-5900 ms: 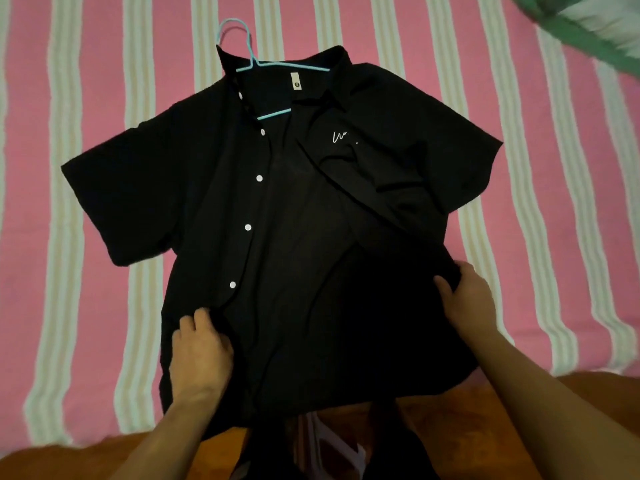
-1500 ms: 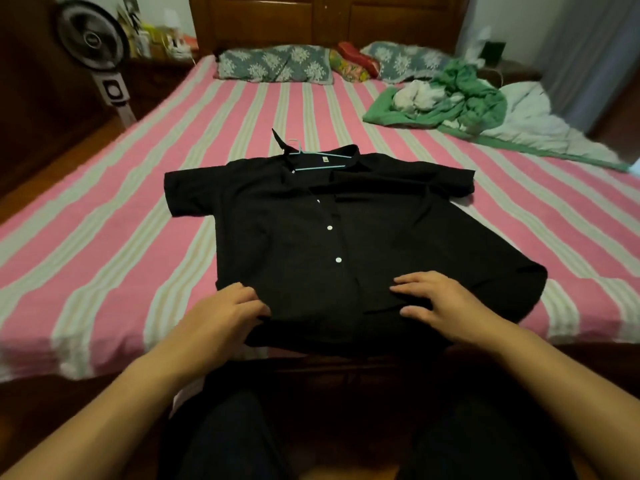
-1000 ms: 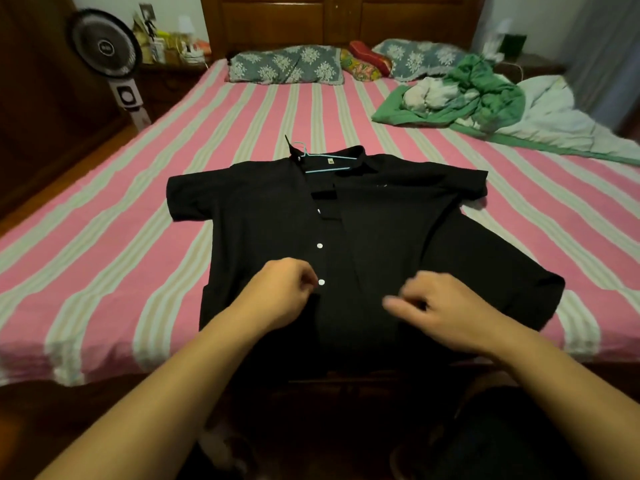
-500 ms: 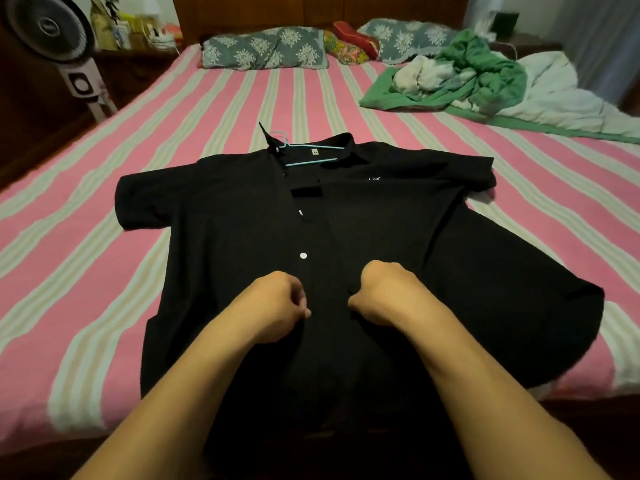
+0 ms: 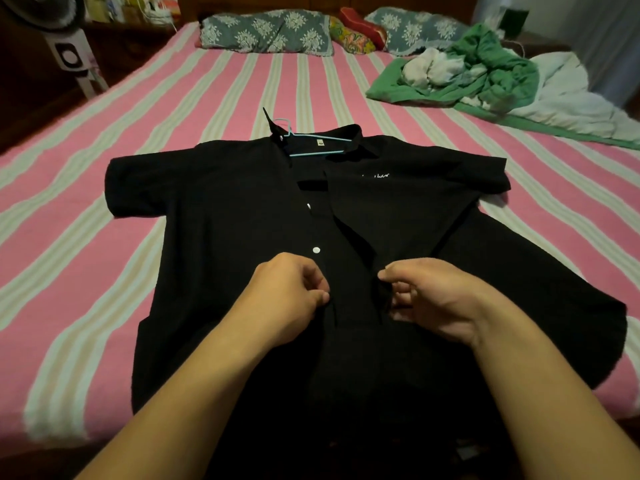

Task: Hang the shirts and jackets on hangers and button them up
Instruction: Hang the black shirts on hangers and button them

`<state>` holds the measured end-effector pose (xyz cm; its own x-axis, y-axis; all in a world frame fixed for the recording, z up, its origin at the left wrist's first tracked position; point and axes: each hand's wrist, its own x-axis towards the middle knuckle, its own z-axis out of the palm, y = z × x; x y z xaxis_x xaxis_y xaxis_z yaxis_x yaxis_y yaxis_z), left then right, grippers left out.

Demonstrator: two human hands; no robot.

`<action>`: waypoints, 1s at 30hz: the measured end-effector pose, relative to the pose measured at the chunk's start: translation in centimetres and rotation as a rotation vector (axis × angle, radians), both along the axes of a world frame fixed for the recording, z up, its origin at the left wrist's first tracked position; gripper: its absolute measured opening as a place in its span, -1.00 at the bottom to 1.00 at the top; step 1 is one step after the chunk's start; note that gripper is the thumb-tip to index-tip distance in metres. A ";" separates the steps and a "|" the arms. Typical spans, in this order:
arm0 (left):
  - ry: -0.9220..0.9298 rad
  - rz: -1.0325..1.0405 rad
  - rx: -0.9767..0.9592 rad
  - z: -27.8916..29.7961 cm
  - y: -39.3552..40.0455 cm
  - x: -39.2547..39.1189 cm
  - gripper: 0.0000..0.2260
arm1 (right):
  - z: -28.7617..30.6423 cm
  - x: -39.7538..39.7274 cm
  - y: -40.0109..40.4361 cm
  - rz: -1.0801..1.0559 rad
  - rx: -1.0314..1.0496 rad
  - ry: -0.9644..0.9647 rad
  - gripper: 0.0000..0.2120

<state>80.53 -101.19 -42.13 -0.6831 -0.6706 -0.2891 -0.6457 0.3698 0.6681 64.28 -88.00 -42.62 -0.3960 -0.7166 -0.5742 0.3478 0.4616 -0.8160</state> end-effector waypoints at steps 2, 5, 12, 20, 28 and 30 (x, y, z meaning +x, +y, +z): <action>0.008 0.019 0.057 0.1 -0.2 0.1 -0.90 | -0.2 -0.4 0.3 0.009 -0.047 -0.061 -0.85; 0.045 0.044 0.129 0.1 -0.4 0.5 -0.90 | -0.4 -0.5 0.4 -0.002 -0.075 -0.102 -0.77; 0.139 0.059 0.258 -0.6 -0.9 1.0 -0.89 | -0.3 -0.4 0.4 -0.033 -0.099 -0.134 -0.80; 0.127 0.066 0.240 -1.3 -1.0 1.4 -0.89 | -0.6 -0.5 0.5 -0.082 -0.116 -0.179 -0.89; 0.087 0.049 0.194 -1.1 -0.7 1.3 -0.91 | -0.7 1.6 -0.8 -0.123 0.048 0.255 -0.94; 0.069 0.041 0.163 -1.1 -0.7 1.1 -0.91 | -1.0 3.0 -2.2 -0.012 0.244 0.670 -0.72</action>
